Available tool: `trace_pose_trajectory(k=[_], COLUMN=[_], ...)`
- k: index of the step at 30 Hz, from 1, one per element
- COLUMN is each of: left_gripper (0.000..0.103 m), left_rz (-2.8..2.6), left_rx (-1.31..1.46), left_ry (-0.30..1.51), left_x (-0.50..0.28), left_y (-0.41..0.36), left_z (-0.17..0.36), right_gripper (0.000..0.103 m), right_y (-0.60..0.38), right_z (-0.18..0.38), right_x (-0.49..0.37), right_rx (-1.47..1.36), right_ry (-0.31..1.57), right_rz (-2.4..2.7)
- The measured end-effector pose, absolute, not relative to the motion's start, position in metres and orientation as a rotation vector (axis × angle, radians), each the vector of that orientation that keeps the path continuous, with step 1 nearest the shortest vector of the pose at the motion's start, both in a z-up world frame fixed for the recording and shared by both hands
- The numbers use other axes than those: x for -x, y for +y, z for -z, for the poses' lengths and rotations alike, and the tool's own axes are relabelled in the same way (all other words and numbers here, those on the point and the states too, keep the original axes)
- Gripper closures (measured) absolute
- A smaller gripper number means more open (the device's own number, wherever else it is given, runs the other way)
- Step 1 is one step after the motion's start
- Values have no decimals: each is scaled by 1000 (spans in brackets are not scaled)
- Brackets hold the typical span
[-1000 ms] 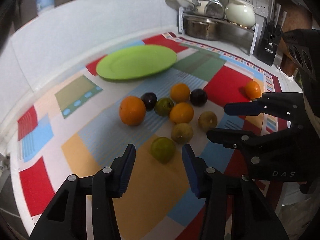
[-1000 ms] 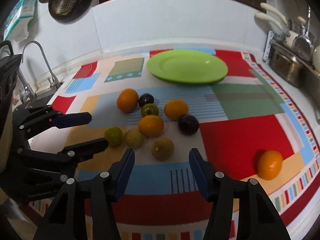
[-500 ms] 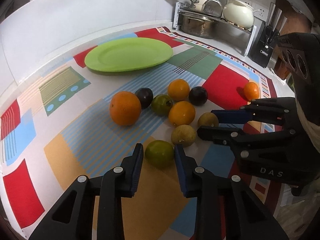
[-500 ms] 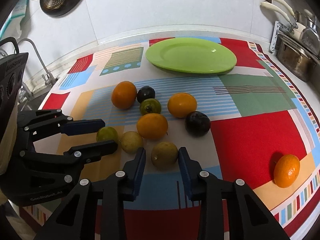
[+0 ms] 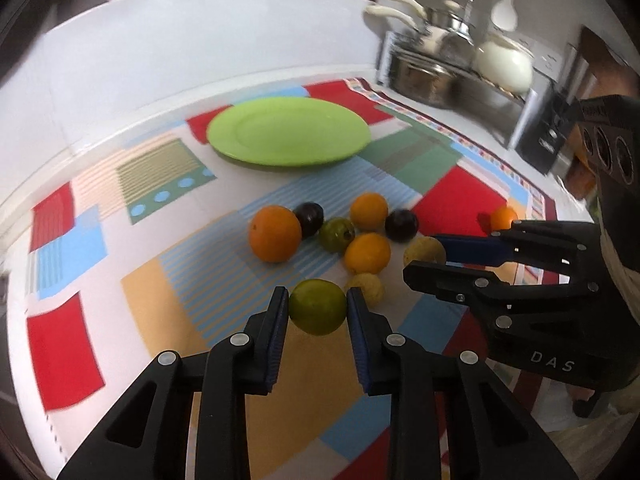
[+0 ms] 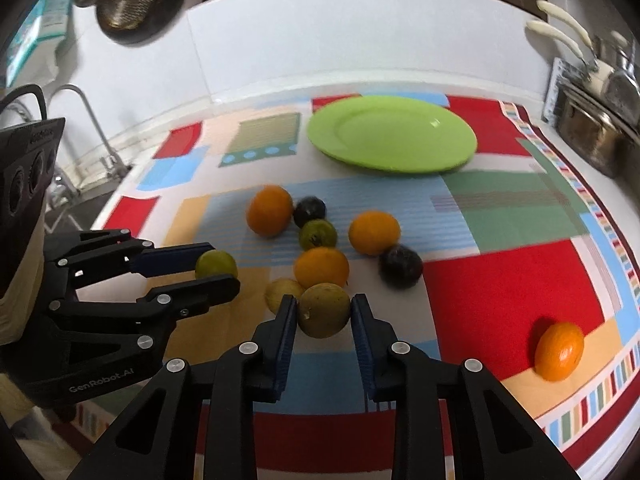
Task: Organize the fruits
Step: 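Grasp a small green lime with the left gripper while the right gripper grasps a small brown fruit, then carry the lime with the left gripper while the right gripper carries the brown fruit over the green plate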
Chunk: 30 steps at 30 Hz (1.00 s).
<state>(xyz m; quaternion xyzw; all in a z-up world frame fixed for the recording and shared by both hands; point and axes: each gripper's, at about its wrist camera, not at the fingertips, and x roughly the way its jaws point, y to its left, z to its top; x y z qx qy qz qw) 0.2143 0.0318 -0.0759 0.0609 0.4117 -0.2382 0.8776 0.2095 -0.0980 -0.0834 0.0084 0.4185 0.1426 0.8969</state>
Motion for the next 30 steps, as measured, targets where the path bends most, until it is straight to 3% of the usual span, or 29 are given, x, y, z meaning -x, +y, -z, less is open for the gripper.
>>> trace_pose_trajectory(k=[12,30], left_gripper=[73,73], left_rz=[377,386], left_rx=[-89,-126], left_ry=[788,732], left_x=[-215,-285], left_y=[15,-12], left_z=[41,-2], right_gripper=[74,74], right_y=[-116,-147], right_z=[52,10], right_x=[-221,-288], right_rx=[-7,-17], right_ry=[824,775], right_rz=[-395,-361])
